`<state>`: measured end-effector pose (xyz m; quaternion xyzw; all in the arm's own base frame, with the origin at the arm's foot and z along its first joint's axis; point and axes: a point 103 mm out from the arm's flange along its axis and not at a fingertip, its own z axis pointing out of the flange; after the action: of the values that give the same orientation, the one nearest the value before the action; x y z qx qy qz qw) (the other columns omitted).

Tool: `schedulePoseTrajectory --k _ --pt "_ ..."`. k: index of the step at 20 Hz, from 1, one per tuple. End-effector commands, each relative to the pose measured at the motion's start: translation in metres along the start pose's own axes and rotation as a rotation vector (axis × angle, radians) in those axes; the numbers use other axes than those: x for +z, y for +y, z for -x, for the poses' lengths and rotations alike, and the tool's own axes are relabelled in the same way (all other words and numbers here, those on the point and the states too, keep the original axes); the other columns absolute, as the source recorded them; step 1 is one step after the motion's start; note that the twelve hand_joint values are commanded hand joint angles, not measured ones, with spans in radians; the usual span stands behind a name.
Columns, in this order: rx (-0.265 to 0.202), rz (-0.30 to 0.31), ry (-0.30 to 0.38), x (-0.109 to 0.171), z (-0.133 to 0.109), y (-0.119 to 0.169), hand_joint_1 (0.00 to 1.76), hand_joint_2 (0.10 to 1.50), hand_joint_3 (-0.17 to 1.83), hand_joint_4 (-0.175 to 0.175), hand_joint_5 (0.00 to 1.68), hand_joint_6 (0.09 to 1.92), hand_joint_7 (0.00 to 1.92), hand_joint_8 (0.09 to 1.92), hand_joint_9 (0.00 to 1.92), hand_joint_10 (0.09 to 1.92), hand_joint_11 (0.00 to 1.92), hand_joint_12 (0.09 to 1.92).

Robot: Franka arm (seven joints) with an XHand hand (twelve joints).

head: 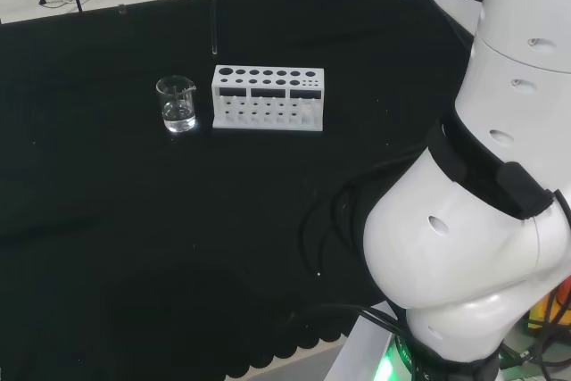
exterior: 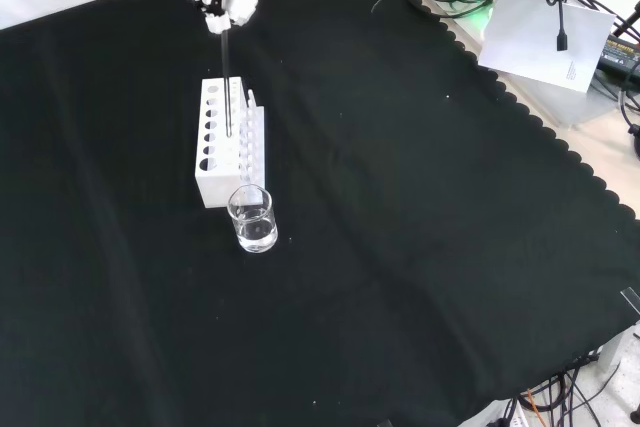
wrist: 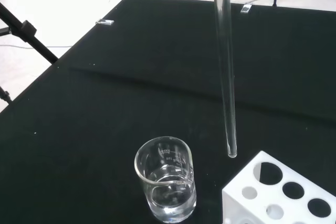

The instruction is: Stir in the beaker to the left of the white test tube rack with the glass rod.

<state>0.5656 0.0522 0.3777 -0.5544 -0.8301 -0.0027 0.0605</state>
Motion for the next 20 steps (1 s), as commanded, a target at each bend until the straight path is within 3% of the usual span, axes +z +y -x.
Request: schedulePoseTrajectory --k 1,5,12,20 --pt "-0.007 0.0 0.0 0.003 -0.001 0.0 1.3 1.09 -0.06 -0.175 1.2 0.33 1.06 1.2 1.54 1.03 1.57 0.92" --pt "-0.017 0.007 0.009 0.002 -0.004 0.005 1.3 1.09 -0.06 -0.175 1.2 0.32 1.06 1.2 1.54 1.03 1.57 0.92" --pt "-0.08 0.014 0.03 0.001 -0.023 0.032 1.3 1.09 -0.05 -0.175 1.2 0.32 1.06 1.2 1.54 1.03 1.57 0.92" --pt "-0.136 -0.012 0.059 0.024 -0.04 0.051 1.3 1.09 -0.05 -0.175 1.2 0.31 1.06 1.2 1.54 1.03 1.57 0.92"
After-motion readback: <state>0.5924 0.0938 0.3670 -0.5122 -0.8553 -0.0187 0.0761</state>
